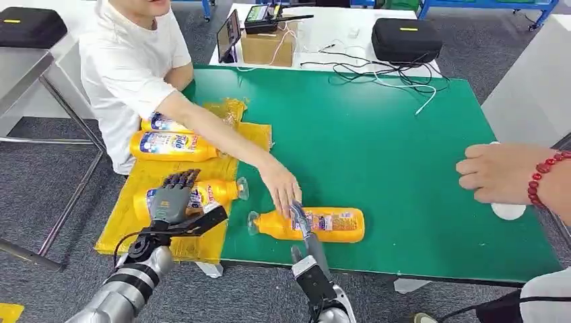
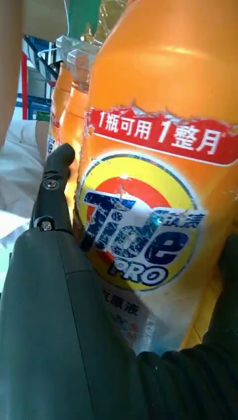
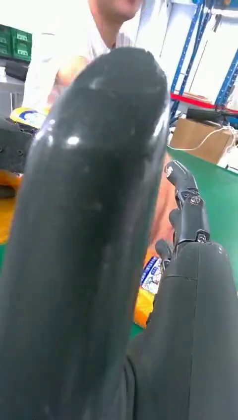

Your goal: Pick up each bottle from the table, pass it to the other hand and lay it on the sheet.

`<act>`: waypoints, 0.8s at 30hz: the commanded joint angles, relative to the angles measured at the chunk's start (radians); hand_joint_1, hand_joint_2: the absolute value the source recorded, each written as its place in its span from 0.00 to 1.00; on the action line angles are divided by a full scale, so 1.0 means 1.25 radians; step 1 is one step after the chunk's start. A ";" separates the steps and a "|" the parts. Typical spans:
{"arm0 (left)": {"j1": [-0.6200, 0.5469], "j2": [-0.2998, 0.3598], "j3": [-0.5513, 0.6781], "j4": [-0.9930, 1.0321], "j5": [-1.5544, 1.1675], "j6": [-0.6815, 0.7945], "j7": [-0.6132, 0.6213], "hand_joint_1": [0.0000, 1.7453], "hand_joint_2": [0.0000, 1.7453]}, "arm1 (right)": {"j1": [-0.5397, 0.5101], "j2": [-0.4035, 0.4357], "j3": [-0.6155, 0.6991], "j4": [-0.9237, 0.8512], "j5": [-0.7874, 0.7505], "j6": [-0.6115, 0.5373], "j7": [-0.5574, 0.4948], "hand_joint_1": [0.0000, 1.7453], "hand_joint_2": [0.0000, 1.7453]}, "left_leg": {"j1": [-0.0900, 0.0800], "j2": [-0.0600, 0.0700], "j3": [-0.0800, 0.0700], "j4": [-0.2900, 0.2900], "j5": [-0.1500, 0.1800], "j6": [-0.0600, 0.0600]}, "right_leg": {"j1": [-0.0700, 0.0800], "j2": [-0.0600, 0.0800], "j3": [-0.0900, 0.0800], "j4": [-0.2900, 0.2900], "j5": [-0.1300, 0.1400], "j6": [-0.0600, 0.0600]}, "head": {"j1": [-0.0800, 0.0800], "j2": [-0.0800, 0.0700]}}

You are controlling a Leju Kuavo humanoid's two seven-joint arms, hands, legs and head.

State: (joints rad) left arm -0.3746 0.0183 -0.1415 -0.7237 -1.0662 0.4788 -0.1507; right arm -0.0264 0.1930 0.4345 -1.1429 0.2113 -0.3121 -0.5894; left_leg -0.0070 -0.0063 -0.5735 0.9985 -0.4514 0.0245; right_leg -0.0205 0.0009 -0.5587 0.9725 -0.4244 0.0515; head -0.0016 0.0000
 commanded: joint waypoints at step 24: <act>0.151 -0.015 -0.005 -0.263 0.391 -0.202 -0.175 0.00 1.00 | -0.013 -0.022 0.009 0.050 0.066 -0.047 -0.024 0.00 0.00 | 0.001 0.002 0.001 0.000 0.002 -0.003 | 0.001 0.000 0.000 0.000 0.002 -0.003 | 0.000 0.000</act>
State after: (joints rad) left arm -0.2427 0.0164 -0.1362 -0.9637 -0.5958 0.2376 -0.3685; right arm -0.0134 0.1881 0.4215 -1.1398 0.2976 -0.3765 -0.6146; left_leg -0.0067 -0.0051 -0.5724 0.9984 -0.4489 0.0218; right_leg -0.0202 0.0010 -0.5591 0.9729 -0.4224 0.0485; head -0.0015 0.0000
